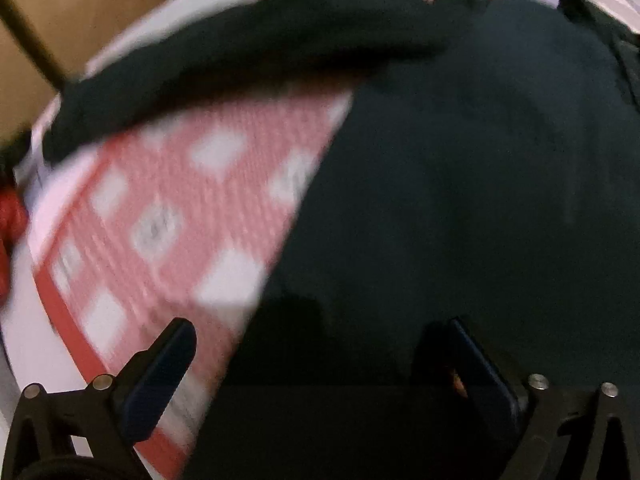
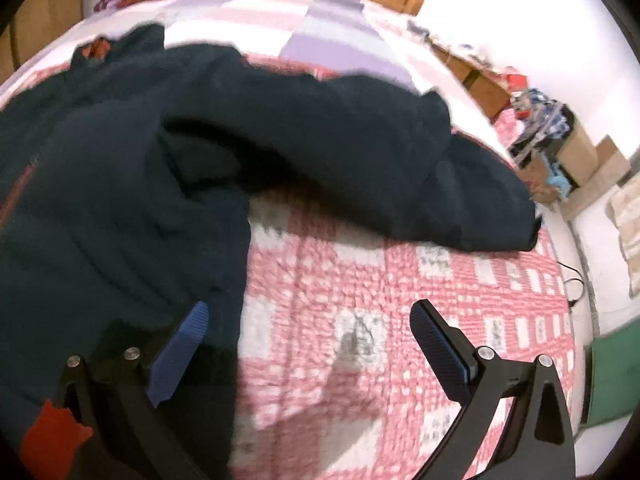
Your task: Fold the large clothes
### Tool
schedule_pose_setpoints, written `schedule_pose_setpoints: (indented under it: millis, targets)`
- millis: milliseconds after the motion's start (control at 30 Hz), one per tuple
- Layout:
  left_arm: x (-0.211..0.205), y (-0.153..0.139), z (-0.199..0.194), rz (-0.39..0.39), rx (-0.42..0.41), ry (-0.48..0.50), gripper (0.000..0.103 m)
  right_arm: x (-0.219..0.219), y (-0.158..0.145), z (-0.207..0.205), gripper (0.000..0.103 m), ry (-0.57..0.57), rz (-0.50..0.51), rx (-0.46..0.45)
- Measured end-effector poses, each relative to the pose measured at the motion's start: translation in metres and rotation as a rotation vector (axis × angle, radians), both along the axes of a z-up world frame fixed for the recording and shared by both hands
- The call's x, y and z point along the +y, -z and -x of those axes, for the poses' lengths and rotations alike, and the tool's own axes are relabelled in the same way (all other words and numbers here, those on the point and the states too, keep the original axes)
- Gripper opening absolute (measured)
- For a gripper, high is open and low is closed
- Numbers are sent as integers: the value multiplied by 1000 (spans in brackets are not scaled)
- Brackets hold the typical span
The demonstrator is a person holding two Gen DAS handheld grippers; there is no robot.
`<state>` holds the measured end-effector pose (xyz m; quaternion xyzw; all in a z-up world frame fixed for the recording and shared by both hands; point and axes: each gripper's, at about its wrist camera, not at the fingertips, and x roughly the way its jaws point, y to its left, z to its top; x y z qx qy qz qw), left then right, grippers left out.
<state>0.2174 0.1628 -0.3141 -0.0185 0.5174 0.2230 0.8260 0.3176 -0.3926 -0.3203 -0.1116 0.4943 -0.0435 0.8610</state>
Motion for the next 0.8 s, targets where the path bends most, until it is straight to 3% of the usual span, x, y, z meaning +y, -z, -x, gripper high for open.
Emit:
schedule_pose_setpoints:
  millis: [67, 133, 200, 267, 300, 333, 400, 467, 500, 567, 633, 800]
  targets:
    - [-3, -13, -22, 49, -70, 50, 102, 33, -10, 0, 101, -68, -38, -39]
    - [-5, -13, -50, 47, -80, 111, 102, 69, -12, -7, 101, -143, -63, -47]
    - [-4, 1, -76, 33, -42, 150, 102, 108, -4, -21, 101, -203, -91, -25]
    - [9, 25, -89, -13, 40, 145, 102, 120, 14, -29, 101, -255, -46, 20]
    - [19, 31, -84, -7, 57, 137, 103, 111, 28, -32, 101, -233, 10, 53]
    - [33, 33, -78, 8, 46, 121, 103, 95, 33, -31, 101, -180, 2, 65]
    - [50, 28, -61, -12, 25, 99, 103, 30, 32, -25, 101, 29, -29, 59]
    - [56, 19, -36, -71, 19, 120, 103, -18, 21, -6, 101, 175, 62, 34]
    - [54, 14, -23, -74, 11, 137, 102, -26, 14, 1, 101, 192, 102, 31]
    - [33, -2, 10, -28, -23, 196, 102, -24, 5, 21, 101, 173, 132, 19]
    - [2, -11, 38, 7, -46, 262, 102, 4, -3, 45, 101, 93, 102, -5]
    - [-78, 2, 96, 111, 11, 369, 102, 129, 9, 118, 101, -210, -72, 46]
